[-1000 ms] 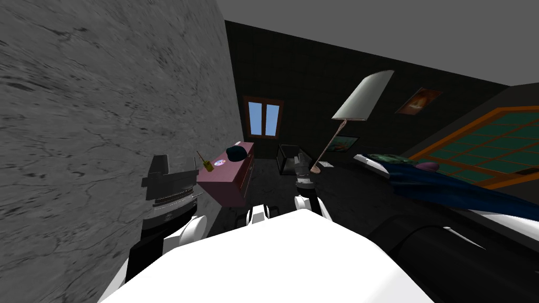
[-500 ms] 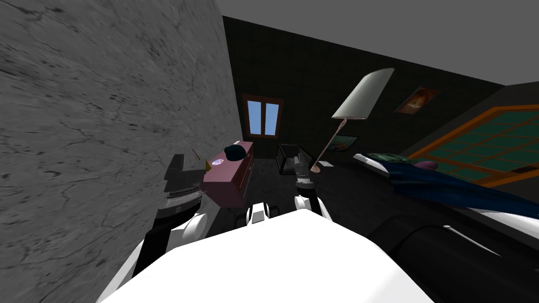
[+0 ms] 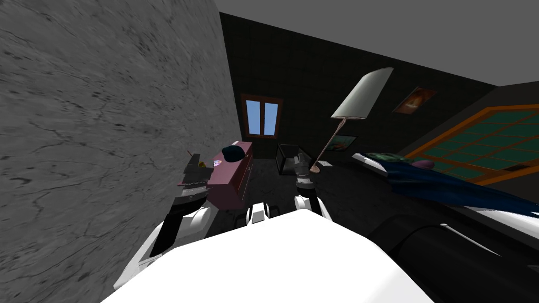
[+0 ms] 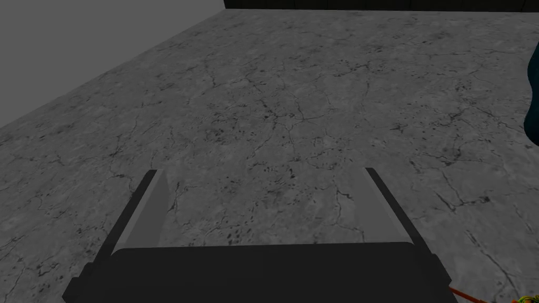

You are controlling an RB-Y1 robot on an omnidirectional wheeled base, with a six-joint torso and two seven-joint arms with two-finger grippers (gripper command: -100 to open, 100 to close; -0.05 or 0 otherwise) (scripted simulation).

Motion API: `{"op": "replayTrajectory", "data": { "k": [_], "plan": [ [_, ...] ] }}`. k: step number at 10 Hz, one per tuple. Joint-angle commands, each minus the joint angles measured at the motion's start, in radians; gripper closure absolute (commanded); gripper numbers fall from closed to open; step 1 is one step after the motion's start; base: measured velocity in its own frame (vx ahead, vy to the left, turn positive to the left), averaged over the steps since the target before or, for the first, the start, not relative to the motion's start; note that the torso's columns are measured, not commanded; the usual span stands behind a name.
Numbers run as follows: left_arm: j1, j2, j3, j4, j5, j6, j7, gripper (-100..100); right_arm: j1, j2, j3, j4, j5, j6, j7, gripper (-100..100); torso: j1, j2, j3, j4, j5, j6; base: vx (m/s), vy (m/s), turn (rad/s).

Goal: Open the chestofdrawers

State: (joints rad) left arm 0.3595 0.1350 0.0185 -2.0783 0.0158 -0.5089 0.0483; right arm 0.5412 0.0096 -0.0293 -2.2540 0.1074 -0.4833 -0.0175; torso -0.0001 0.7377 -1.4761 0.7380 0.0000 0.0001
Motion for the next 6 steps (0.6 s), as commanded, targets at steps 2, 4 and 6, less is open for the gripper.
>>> {"op": "replayTrajectory", "data": {
  "k": [2, 4, 6],
  "plan": [
    [-0.09, 0.019, -0.001, 0.105, 0.014, 0.082, 0.002, -100, 0.0, 0.0, 0.0, 0.0, 0.0, 0.0, 0.0, 0, 0.0, 0.0, 0.0, 0.0, 0.0, 0.0, 0.037, -0.012, -0.016],
    [-0.125, 0.025, -0.002, 0.147, 0.02, 0.112, 0.003, -100, 0.0, 0.0, 0.0, 0.0, 0.0, 0.0, 0.0, 0, 0.0, 0.0, 0.0, 0.0, 0.0, 0.0, 0.035, -0.016, -0.027],
    [-0.162, 0.029, -0.003, 0.191, 0.026, 0.143, 0.004, -100, 0.0, 0.0, 0.0, 0.0, 0.0, 0.0, 0.0, 0, 0.0, 0.0, 0.0, 0.0, 0.0, 0.0, 0.033, -0.011, -0.018]
  ]
}}
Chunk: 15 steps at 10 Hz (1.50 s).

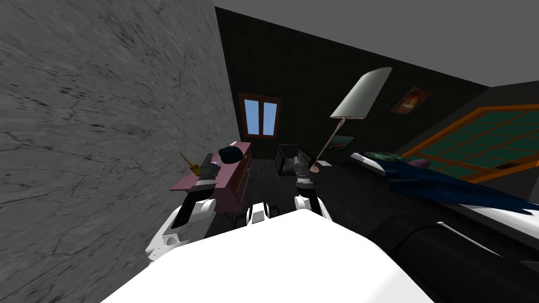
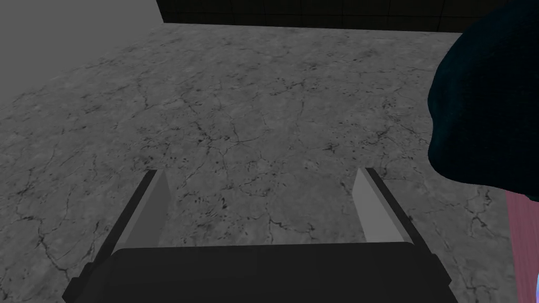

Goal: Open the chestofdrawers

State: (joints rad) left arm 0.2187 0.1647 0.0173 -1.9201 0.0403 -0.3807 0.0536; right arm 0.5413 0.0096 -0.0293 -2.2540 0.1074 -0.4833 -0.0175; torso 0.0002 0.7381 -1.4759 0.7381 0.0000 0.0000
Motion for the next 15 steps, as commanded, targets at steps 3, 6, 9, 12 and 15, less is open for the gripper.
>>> {"op": "replayTrajectory", "data": {
  "k": [3, 6, 9, 12, 15],
  "plan": [
    [-0.098, 0.007, -0.005, 0.128, 0.014, 0.082, 0.0, -100, 0.0, 0.0, 0.0, 0.0, 0.0, 0.0, 0.0, 0, -0.001, -0.001, -0.001, 0.0, 0.0, 0.0, 0.039, -0.014, -0.03],
    [-0.178, 0.013, -0.007, 0.209, 0.028, 0.152, 0.002, -100, 0.0, 0.0, 0.0, 0.0, 0.0, 0.0, 0.0, 0, 0.0, 0.0, 0.0, 0.0, 0.0, 0.0, 0.034, -0.012, -0.022],
    [-0.219, 0.015, -0.009, 0.283, 0.035, 0.187, 0.003, -100, 0.0, 0.0, 0.0, 0.0, 0.0, 0.0, 0.0, 0, 0.0, -0.001, 0.0, 0.0, 0.0, 0.0, 0.031, -0.009, -0.02],
    [-0.303, 0.019, -0.011, 0.379, 0.048, 0.261, 0.004, -100, 0.0, 0.0, 0.0, 0.0, 0.0, 0.0, 0.0, 0, 0.0, 0.0, 0.0, 0.0, 0.0, 0.0, 0.036, -0.014, -0.024],
    [-0.345, 0.02, -0.013, 0.45, 0.055, 0.298, 0.005, -100, 0.0, 0.0, 0.0, 0.0, 0.0, 0.0, 0.0, 0, 0.0, 0.0, 0.0, 0.0, 0.0, 0.0, 0.03, -0.009, -0.019]
  ]
}}
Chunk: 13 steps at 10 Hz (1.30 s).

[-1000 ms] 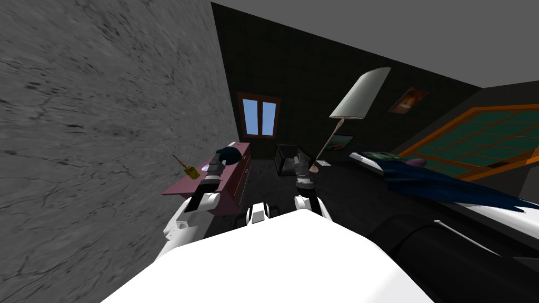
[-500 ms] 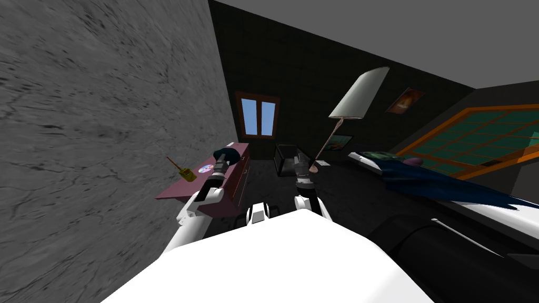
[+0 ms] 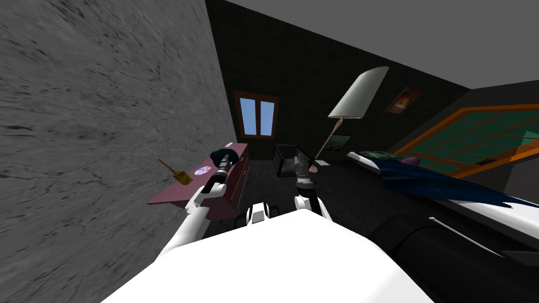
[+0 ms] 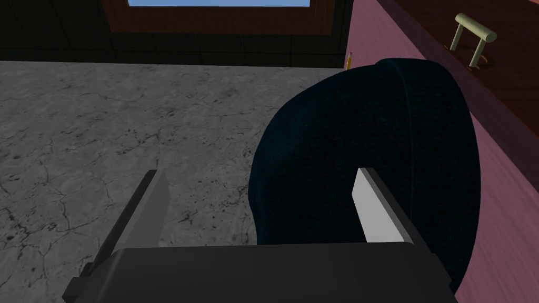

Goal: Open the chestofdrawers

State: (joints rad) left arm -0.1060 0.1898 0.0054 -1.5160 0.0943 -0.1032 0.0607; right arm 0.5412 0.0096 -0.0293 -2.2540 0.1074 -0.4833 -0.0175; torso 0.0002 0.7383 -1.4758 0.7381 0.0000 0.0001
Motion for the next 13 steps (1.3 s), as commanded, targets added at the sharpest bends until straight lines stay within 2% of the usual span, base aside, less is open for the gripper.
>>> {"op": "replayTrajectory", "data": {
  "k": [1, 2, 3, 4, 5, 6, 7, 8, 9, 10, 11, 12, 13],
  "plan": [
    [-0.064, -0.003, -0.002, 0.077, 0.008, 0.059, -0.001, -100, 0.0, 0.0, 0.0, 0.0, 0.0, 0.0, 0.0, 0, 0.0, 0.0, 0.0, 0.0, 0.0, 0.0, 0.043, -0.01, -0.027],
    [-0.064, -0.003, -0.002, 0.104, 0.008, 0.059, -0.001, -100, 0.0, 0.0, 0.0, 0.0, 0.0, 0.0, 0.0, 0, 0.0, -0.001, -0.001, 0.0, 0.0, 0.0, 0.035, -0.009, -0.017],
    [-0.103, -0.001, -0.004, 0.128, 0.015, 0.096, 0.0, -100, 0.0, 0.0, 0.0, 0.0, 0.0, 0.0, 0.0, 0, 0.0, 0.0, 0.0, 0.0, 0.0, 0.0, 0.035, -0.014, -0.03],
    [-0.106, -0.001, -0.004, 0.161, 0.015, 0.096, 0.0, -100, 0.0, 0.0, 0.0, 0.0, 0.0, 0.0, 0.0, 0, -0.001, 0.0, 0.0, 0.0, 0.0, 0.0, 0.033, -0.013, -0.017],
    [-0.147, 0.001, -0.005, 0.193, 0.022, 0.134, 0.001, -100, 0.0, 0.0, 0.0, 0.0, 0.0, 0.0, 0.0, 0, 0.0, 0.0, 0.0, 0.0, 0.0, 0.0, 0.034, -0.016, -0.034],
    [-0.149, 0.001, -0.005, 0.22, 0.022, 0.134, 0.001, -100, 0.0, 0.0, 0.0, 0.0, 0.0, 0.0, 0.0, 0, 0.0, 0.0, 0.0, 0.0, 0.0, 0.0, 0.026, -0.01, -0.014],
    [-0.191, 0.005, -0.006, 0.261, 0.029, 0.171, 0.002, -100, 0.0, 0.0, 0.0, 0.0, 0.0, 0.0, 0.0, 0, 0.0, 0.0, 0.0, 0.0, 0.0, 0.0, 0.031, -0.005, -0.022],
    [-0.191, 0.005, -0.006, 0.279, 0.029, 0.171, 0.002, -100, 0.0, 0.0, 0.0, 0.0, 0.0, 0.0, 0.0, 0, 0.0, 0.0, 0.0, 0.0, 0.0, 0.0, 0.032, -0.006, -0.017],
    [-0.233, 0.009, -0.008, 0.324, 0.035, 0.209, 0.002, -100, 0.0, 0.0, 0.0, 0.0, 0.0, 0.0, 0.0, 0, 0.0, 0.0, 0.0, 0.0, 0.0, 0.0, 0.033, -0.014, -0.023],
    [-0.233, 0.009, -0.008, 0.337, 0.035, 0.209, 0.002, -100, 0.0, 0.0, 0.0, 0.0, 0.0, 0.0, 0.0, 0, -0.001, -0.001, 0.0, 0.0, 0.0, 0.0, 0.033, -0.009, -0.018],
    [-0.275, 0.013, -0.009, 0.379, 0.042, 0.245, 0.003, -100, 0.0, 0.0, 0.0, 0.0, 0.0, 0.0, 0.0, 0, 0.0, 0.0, 0.0, 0.0, 0.0, 0.0, 0.043, -0.012, -0.032],
    [-0.275, 0.013, -0.009, 0.396, 0.042, 0.245, 0.003, -100, 0.0, 0.0, 0.0, 0.0, 0.0, 0.0, 0.0, 0, 0.0, -0.001, -0.001, 0.0, 0.0, 0.0, 0.034, -0.009, -0.012],
    [-0.315, 0.019, -0.011, 0.429, 0.048, 0.281, 0.004, -100, 0.0, 0.0, 0.0, 0.0, 0.0, 0.0, 0.0, 0, 0.0, 0.0, 0.0, 0.0, 0.0, 0.0, 0.03, -0.007, -0.018]
  ]
}}
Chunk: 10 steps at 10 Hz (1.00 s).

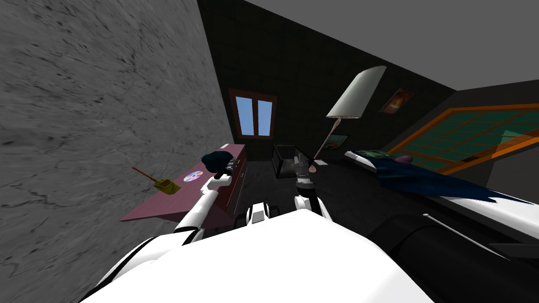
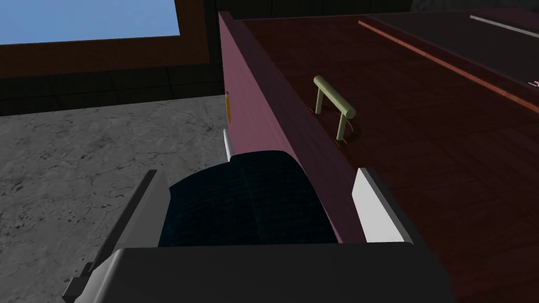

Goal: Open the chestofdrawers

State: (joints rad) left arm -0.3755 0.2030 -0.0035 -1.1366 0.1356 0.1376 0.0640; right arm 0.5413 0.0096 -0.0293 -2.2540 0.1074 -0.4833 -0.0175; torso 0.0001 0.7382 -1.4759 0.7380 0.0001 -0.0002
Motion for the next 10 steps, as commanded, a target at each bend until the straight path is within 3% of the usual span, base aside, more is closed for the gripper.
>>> {"op": "replayTrajectory", "data": {
  "k": [1, 2, 5, 8, 10],
  "plan": [
    [-0.046, 0.005, -0.002, 0.072, 0.007, 0.041, 0.0, -100, 0.0, 0.0, 0.0, 0.0, 0.0, 0.0, 0.0, 0, 0.0, 0.0, 0.0, 0.0, 0.0, 0.0, 0.028, -0.007, -0.017],
    [-0.046, 0.005, -0.002, 0.074, 0.007, 0.041, 0.0, -100, 0.0, 0.0, 0.0, 0.0, 0.0, 0.0, 0.0, 0, 0.0, 0.0, 0.0, 0.0, 0.0, 0.0, 0.011, -0.005, 0.001],
    [-0.124, 0.018, -0.004, 0.169, 0.019, 0.11, 0.002, -100, 0.0, 0.0, 0.0, 0.0, 0.0, 0.0, 0.0, 0, 0.0, 0.0, 0.0, 0.0, 0.0, 0.0, 0.025, -0.008, -0.023],
    [-0.161, 0.026, -0.006, 0.241, 0.025, 0.143, 0.002, -100, 0.0, 0.0, 0.0, 0.0, 0.0, 0.0, 0.0, 0, 0.001, -0.002, -0.001, -0.001, 0.0, 0.0, 0.026, -0.008, -0.016],
    [-0.229, 0.042, -0.008, 0.327, 0.036, 0.198, 0.003, -100, 0.0, 0.0, 0.0, 0.0, 0.0, 0.0, 0.0, 0, 0.002, -0.004, -0.002, -0.002, 0.001, 0.0, 0.033, -0.013, -0.03]
  ]
}}
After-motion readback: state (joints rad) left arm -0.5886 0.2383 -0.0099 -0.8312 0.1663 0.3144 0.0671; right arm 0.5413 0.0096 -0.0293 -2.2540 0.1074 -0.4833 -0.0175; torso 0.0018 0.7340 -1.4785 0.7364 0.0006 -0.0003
